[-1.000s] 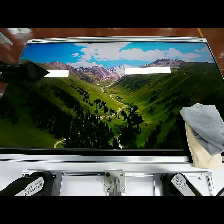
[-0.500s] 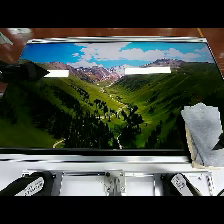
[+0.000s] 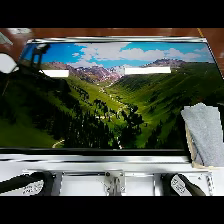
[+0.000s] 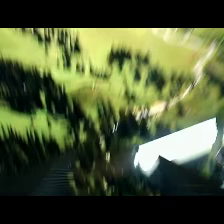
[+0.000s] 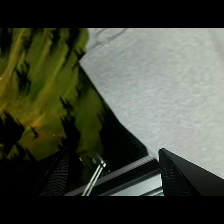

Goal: Fold the shirts.

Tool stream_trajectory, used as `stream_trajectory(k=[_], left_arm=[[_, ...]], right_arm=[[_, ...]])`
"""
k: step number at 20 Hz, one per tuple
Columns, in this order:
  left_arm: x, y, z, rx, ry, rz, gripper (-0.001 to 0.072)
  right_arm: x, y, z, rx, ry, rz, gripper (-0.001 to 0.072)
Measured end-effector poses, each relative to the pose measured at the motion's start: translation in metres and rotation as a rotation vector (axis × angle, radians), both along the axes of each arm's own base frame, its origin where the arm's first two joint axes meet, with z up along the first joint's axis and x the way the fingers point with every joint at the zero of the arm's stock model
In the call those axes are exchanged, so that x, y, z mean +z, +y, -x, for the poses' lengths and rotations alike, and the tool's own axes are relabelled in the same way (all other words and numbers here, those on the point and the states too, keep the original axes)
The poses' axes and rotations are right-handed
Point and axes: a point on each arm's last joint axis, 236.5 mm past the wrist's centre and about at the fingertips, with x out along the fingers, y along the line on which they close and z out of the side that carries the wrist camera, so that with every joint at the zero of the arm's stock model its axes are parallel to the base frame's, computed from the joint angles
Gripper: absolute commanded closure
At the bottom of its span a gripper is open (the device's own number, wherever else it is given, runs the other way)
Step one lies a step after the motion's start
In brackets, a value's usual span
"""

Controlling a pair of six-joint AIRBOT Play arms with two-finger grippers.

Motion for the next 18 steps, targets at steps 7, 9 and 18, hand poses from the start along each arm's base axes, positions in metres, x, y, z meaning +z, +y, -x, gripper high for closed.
stream_trajectory(k=[7,9,18], left_arm=[[-0.037,-0.009,0.013,-0.018,0.175,-0.096,0.0004],[-0.04,-0.008,0.014,-0.016,0.187,-0.107,0.0004],[-0.043,-0.008,0.016,-0.017,0.201,-0.115,0.0004]], right_arm=[[-0.036,0.063,-0.02,0.199,0.13,-0.016,0.0034],[-0.04,0.07,-0.022,0.214,0.137,-0.019,0.0033],[-0.042,0.079,-0.025,0.238,0.14,-0.026,0.0033]])
